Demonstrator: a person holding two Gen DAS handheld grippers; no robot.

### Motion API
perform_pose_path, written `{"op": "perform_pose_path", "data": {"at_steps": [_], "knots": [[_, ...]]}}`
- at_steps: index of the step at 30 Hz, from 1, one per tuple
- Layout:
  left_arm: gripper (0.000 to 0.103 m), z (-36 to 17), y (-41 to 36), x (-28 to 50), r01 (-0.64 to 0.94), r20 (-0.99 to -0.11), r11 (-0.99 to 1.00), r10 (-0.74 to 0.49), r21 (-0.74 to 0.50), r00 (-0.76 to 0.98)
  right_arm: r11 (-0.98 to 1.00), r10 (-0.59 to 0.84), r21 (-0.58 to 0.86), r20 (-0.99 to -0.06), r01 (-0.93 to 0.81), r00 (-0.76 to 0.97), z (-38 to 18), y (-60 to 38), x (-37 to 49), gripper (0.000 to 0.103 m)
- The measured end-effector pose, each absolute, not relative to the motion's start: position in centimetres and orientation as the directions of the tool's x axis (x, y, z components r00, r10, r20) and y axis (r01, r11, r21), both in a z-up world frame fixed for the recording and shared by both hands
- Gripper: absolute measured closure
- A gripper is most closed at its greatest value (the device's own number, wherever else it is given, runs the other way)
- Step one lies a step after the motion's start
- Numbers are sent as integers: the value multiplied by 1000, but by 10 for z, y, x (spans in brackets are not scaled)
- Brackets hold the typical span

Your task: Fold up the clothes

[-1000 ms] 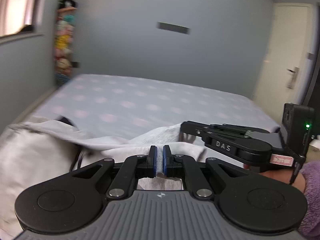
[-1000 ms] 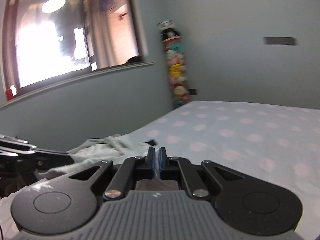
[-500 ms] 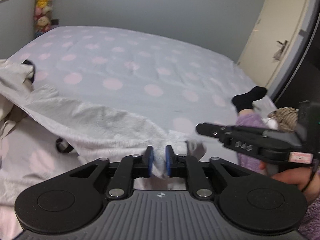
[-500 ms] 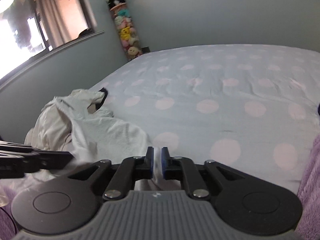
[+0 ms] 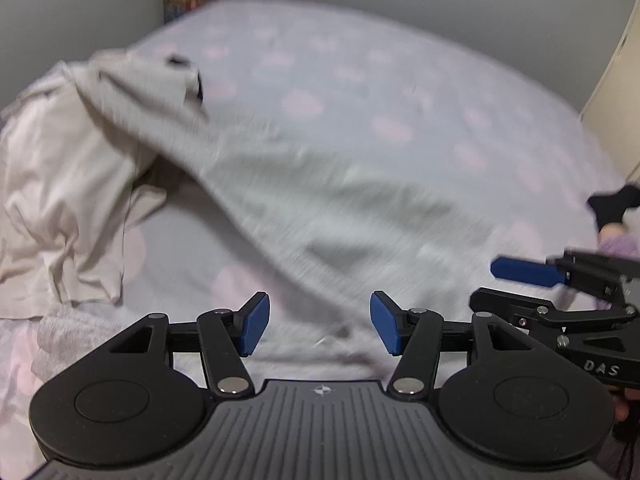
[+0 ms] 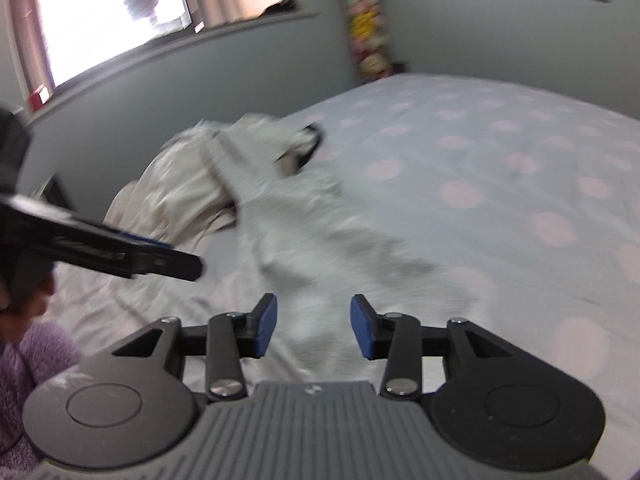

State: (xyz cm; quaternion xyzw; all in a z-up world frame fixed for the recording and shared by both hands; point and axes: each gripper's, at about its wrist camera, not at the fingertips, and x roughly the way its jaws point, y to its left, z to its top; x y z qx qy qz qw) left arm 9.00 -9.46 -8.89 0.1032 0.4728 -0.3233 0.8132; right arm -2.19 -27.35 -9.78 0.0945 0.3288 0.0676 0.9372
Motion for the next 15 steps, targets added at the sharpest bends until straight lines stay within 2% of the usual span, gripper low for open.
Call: {"op": "perform_pose_path", "data": {"at_steps": [3,9,11,12,13,15], "knots": [[42,-115,-93,115,629,-876,764,-391,-139,281,971,228,209,-639,-120,735,-114,-255,5,50],[40,-154,-95,133,658,-922,741,-336,-133,192,967,253,161,-706,-199,661,-146,-230,50,50],[39,-163,-97,135,681,-928,719,-335,-140,162,965,256,151,-719,-214,646,-155,-226,59,60],[36,-166,-98,135,692,-928,706,-342,-150,148,966,253,150,-724,-212,641,-159,-226,63,80],[34,-167,-98,134,698,-924,698,-356,-163,140,967,251,155,-725,-204,642,-161,-229,65,92],[33,-167,-97,133,698,-916,695,-373,-172,146,970,244,179,-709,-166,662,-160,-239,64,94]]}}
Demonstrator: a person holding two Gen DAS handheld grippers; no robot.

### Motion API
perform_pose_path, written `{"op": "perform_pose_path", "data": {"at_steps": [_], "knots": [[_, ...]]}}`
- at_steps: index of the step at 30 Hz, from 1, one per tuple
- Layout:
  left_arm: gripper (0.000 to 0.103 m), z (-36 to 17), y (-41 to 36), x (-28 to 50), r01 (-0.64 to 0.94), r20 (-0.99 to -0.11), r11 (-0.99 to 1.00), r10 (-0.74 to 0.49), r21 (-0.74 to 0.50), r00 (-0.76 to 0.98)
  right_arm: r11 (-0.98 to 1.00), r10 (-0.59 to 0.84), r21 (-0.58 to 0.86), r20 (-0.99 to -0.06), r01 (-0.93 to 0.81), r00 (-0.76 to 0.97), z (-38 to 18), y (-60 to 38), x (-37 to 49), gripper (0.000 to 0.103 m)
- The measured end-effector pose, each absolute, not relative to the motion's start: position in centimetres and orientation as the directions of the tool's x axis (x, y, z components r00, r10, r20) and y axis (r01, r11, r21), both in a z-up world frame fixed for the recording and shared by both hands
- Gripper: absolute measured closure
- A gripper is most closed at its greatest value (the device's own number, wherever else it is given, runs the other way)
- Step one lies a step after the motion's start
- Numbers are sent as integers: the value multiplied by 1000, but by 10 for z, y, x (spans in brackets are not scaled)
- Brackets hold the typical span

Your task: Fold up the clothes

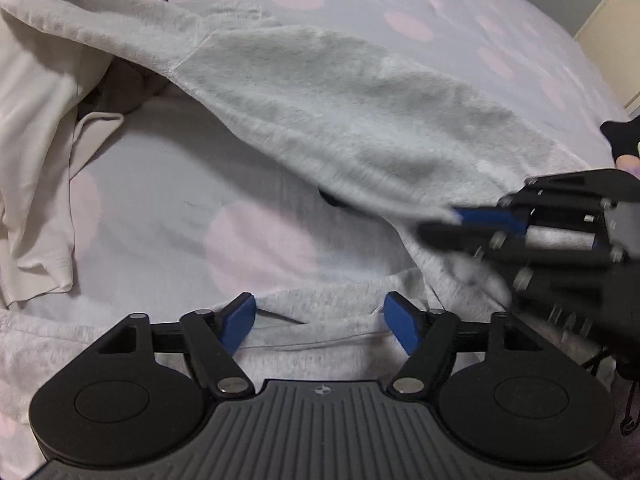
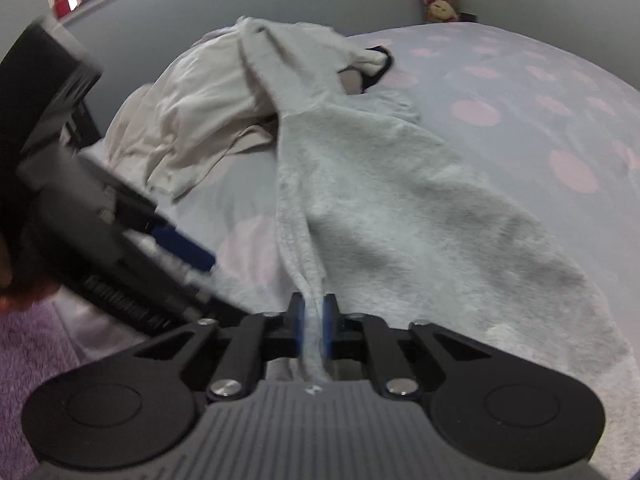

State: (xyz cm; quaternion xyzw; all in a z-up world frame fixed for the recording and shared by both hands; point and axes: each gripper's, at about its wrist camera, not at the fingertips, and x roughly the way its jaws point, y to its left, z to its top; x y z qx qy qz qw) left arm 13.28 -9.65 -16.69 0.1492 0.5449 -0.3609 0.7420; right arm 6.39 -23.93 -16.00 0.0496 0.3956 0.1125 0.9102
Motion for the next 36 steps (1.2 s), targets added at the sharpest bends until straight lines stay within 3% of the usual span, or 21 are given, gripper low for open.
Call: {"op": "perform_pose_path", "data": {"at_steps": [10,22,26,29,32,34,36], "knots": [[31,-139,-119,112,727,-836,622,-536,-292,122,985,24,147,-652,95,758,-113,-327,23,96],[34,-165,-162,103,730,-876,627,-475,-272,82,827,-424,-2,-657,562,623,-91,-459,-95,97],[45,-167,-168,109,710,-876,646,-475,-281,85,748,-536,-88,-665,658,520,-95,-484,-128,97],[58,-168,-174,112,709,-880,647,-468,-280,80,753,-498,-61,-702,655,509,-104,-488,-139,95],[71,-169,-178,117,711,-882,647,-464,-276,79,786,-487,-75,-686,613,540,-104,-474,-138,86],[78,-169,-180,121,708,-881,647,-467,-284,73,818,-477,-89,-658,568,583,-102,-462,-128,63],[82,-169,-182,123,706,-880,647,-470,-289,69,872,-417,-84,-643,482,642,-99,-448,-111,61]]}}
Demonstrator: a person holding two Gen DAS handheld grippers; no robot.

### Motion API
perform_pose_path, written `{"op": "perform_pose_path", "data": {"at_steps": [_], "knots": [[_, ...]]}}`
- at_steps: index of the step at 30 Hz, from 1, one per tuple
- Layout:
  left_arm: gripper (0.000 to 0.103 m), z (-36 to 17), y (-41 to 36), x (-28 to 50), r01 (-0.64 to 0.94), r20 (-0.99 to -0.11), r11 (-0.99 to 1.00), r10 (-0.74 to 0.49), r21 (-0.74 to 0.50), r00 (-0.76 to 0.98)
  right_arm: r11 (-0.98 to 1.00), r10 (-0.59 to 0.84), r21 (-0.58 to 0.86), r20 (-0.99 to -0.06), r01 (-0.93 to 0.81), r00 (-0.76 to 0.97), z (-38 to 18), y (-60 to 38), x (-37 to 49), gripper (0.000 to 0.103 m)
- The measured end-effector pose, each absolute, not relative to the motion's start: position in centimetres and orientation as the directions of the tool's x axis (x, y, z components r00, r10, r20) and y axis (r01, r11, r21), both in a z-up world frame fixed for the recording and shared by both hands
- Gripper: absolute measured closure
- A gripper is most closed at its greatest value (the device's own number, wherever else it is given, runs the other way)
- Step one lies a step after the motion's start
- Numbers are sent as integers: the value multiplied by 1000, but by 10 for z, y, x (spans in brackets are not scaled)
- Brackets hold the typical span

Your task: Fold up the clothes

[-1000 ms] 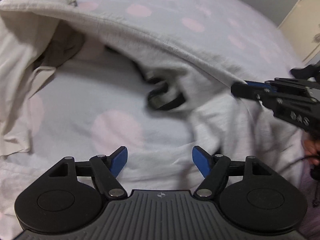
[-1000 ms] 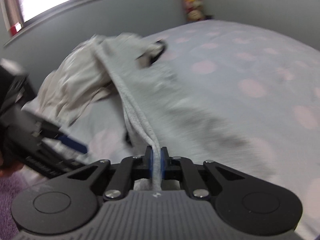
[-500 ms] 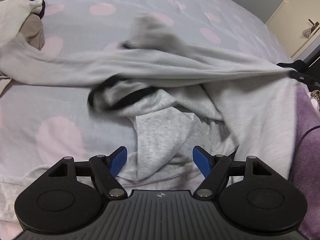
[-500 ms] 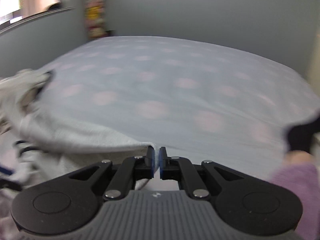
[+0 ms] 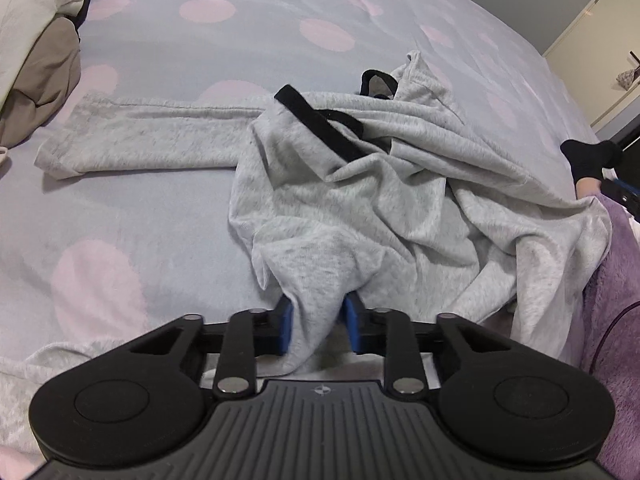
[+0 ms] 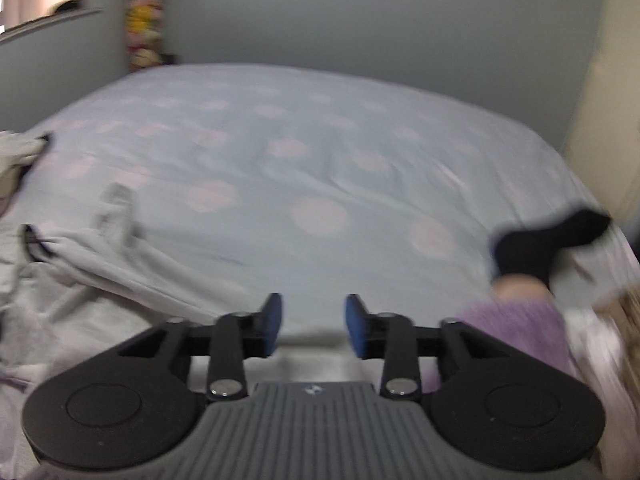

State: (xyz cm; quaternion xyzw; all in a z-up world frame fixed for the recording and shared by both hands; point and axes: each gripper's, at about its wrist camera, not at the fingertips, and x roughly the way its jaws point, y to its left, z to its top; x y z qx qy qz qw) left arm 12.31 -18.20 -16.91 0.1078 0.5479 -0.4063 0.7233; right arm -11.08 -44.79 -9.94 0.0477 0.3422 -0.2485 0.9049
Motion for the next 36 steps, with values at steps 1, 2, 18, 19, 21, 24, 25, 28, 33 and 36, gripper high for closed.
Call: {"op": "perform_pose_path", "data": {"at_steps": [1,2,18,19,21,24,25,28,33,36], "knots": [[83,-170,-183,124,706,-880,647,-469,-288,71,898,-380,-80,-637,434,670,-99,-441,-101,59],[88,-171,-184,126,702,-879,650,-471,-289,74,921,-339,-77,-637,381,692,-100,-433,-91,58],[99,-103,-147,142,671,-783,689,-564,-272,262,979,-201,-113,-635,168,746,-109,-398,-1,97],[99,-94,-143,143,671,-769,693,-571,-265,286,971,-237,-129,-606,200,759,-95,-400,-7,97],[99,-71,-134,145,670,-737,701,-583,-245,341,951,-307,-151,-547,269,779,-67,-407,-21,97],[99,-31,-118,146,669,-682,714,-595,-206,425,916,-396,-143,-474,375,786,-24,-427,-48,97],[99,-18,-112,146,668,-664,720,-595,-189,453,902,-427,-147,-452,407,783,-11,-433,-59,98],[99,10,-94,145,661,-637,737,-579,-141,510,855,-510,-153,-414,495,754,14,-450,-95,98],[99,3,-72,150,653,-716,752,-506,-93,481,787,-579,-110,-468,606,667,12,-478,-157,98],[99,-31,-71,150,675,-809,733,-443,-80,386,775,-552,-80,-567,627,611,-21,-482,-192,98]]}}
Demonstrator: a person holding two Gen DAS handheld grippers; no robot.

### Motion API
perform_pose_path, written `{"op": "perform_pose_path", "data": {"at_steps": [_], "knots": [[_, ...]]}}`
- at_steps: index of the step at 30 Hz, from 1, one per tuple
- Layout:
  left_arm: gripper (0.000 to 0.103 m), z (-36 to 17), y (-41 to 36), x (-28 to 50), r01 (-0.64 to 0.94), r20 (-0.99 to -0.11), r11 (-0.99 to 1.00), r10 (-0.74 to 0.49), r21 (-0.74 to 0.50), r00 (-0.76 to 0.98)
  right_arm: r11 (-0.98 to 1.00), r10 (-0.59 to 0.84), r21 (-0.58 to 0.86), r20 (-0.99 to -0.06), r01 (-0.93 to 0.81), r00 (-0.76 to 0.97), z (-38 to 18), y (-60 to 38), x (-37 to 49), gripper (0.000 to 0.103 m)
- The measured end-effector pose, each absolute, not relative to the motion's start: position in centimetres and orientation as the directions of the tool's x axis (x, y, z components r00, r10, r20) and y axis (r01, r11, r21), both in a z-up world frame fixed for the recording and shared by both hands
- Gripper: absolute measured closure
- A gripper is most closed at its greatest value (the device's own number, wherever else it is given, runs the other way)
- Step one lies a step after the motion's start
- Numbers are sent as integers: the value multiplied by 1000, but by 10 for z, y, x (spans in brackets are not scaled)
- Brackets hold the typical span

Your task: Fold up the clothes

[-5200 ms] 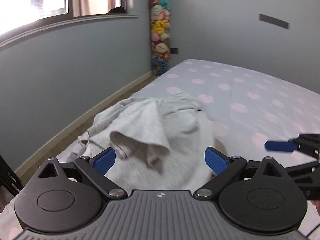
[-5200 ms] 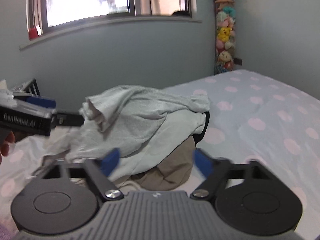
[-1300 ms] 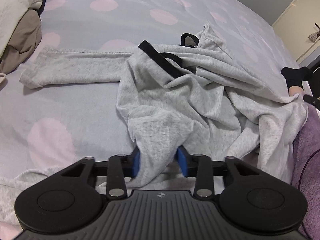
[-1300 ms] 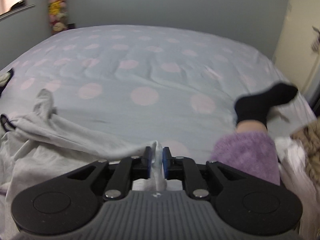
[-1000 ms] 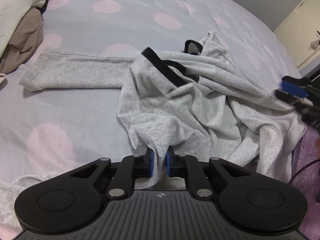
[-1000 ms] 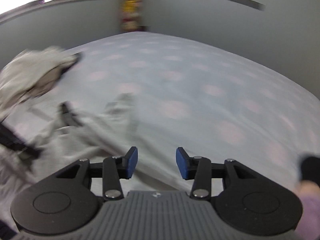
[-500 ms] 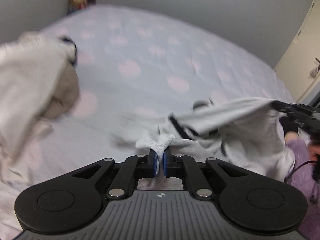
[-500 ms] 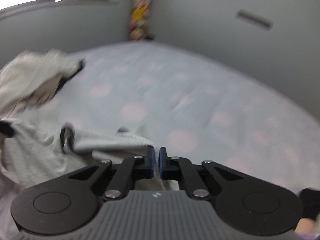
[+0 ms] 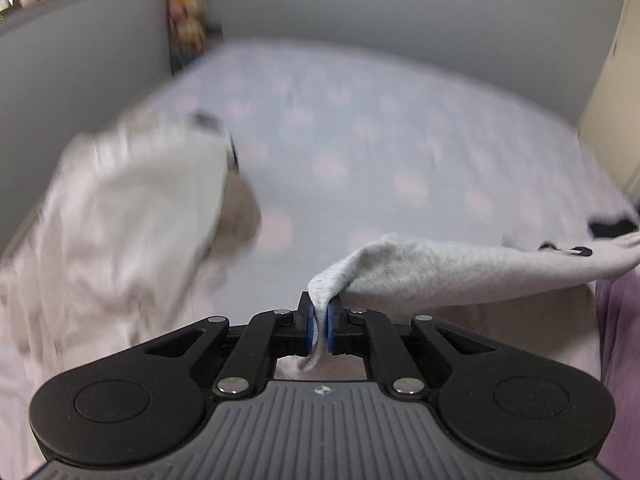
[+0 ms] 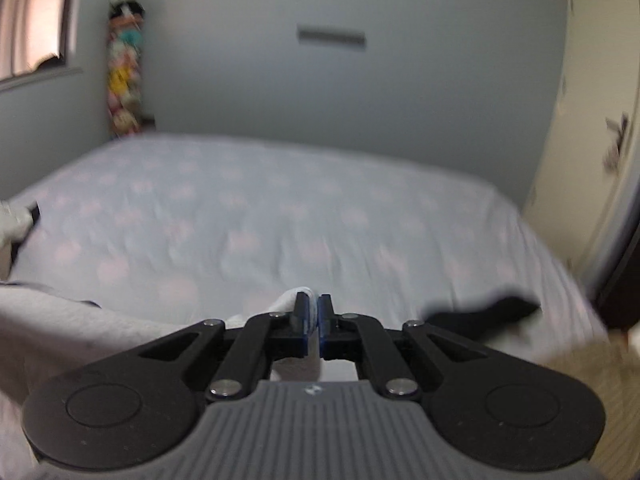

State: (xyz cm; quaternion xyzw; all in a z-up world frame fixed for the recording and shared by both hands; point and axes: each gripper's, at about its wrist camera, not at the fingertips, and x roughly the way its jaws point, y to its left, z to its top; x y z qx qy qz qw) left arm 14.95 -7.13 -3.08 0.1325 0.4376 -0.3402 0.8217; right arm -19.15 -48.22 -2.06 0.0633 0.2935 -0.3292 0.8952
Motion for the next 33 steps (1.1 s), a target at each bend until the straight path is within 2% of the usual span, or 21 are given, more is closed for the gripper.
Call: {"op": "perform_pose_path", "data": {"at_steps": [5,8,10,12,15,17,18,21,23,26,29,33], "knots": [[99,-92,-87,139,750,-929,661,-283,-9,238,776,-441,-7,-722,630,534,-85,-469,-226,98],[98,-108,-93,127,795,-953,606,-228,23,201,791,-394,-1,-766,612,508,-103,-458,-232,96],[96,-111,-96,125,822,-963,569,-208,25,173,808,-395,-29,-767,588,505,-100,-451,-235,90],[82,-112,-95,124,843,-967,538,-199,26,157,822,-408,-69,-763,565,501,-94,-448,-241,85],[68,-102,-99,121,880,-963,474,-234,10,137,846,-413,-96,-740,525,531,-79,-451,-240,73],[55,-92,-104,117,918,-956,396,-277,-23,96,861,-413,-110,-722,497,555,-70,-453,-238,71],[54,-86,-109,117,953,-951,295,-307,-63,32,868,-412,-118,-713,483,567,-65,-454,-237,70],[47,-76,-127,122,947,-915,305,-402,-104,29,892,-394,-138,-704,431,590,-62,-452,-216,70],[47,-81,-142,130,935,-905,335,-424,-116,40,912,-363,-133,-704,388,610,-65,-450,-197,70],[47,-111,-162,148,911,-922,390,-386,-135,29,941,-304,-123,-714,315,631,-74,-441,-168,70],[53,-147,-168,156,893,-954,419,-299,-164,-35,961,-259,-127,-725,245,638,-82,-431,-144,70],[53,-178,-157,155,893,-982,431,-181,-129,-54,971,-235,-146,-731,189,641,-88,-424,-130,65]]}}
